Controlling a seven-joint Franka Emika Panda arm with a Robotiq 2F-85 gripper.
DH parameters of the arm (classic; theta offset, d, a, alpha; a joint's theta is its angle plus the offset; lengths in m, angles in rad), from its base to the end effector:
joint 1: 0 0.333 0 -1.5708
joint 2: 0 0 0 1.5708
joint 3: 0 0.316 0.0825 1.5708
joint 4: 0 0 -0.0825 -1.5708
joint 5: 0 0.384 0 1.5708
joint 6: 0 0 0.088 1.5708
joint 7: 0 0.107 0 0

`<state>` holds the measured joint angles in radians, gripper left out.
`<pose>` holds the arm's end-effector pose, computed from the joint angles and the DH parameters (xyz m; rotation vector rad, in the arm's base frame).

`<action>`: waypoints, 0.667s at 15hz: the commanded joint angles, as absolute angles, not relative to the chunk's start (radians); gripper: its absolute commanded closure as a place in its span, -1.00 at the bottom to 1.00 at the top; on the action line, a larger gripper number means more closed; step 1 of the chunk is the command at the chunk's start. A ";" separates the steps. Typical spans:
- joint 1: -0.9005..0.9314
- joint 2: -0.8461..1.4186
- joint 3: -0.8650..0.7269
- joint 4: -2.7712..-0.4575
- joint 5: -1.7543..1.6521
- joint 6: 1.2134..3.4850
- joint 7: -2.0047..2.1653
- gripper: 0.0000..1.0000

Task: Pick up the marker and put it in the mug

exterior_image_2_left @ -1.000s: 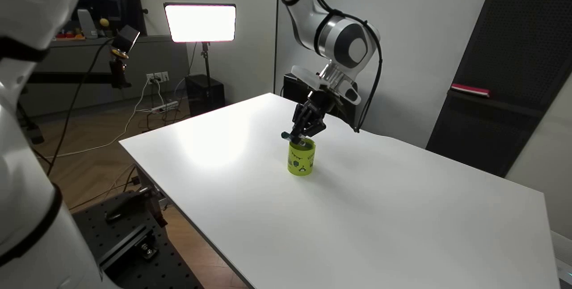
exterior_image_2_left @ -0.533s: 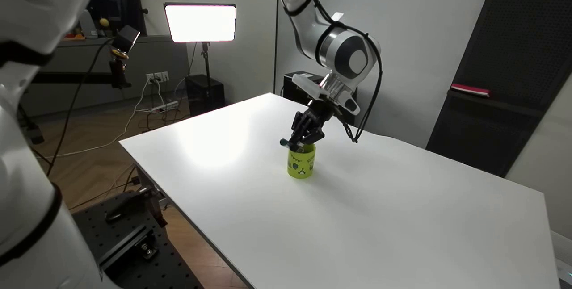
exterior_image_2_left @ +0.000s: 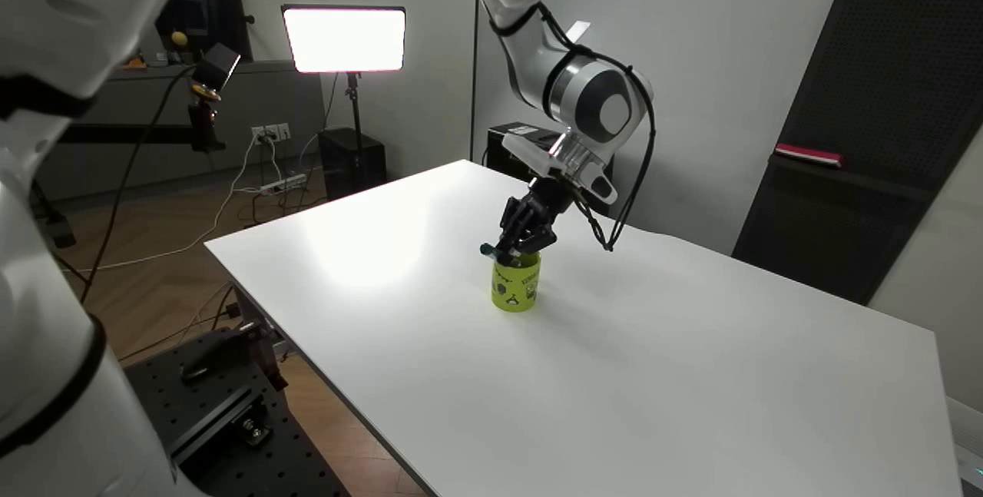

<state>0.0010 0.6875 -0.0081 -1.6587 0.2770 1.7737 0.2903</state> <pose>0.6147 0.0198 0.1796 -2.7853 0.6132 0.8790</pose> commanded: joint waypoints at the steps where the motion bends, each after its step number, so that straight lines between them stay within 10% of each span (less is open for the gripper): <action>1: 0.002 0.712 -0.014 -1.620 0.281 1.752 0.303 -0.03; 10: 0.027 0.626 -0.025 -1.665 0.231 1.819 0.301 -1.00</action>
<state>0.0060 0.6823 -0.0095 -1.6478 0.2620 1.7939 0.2903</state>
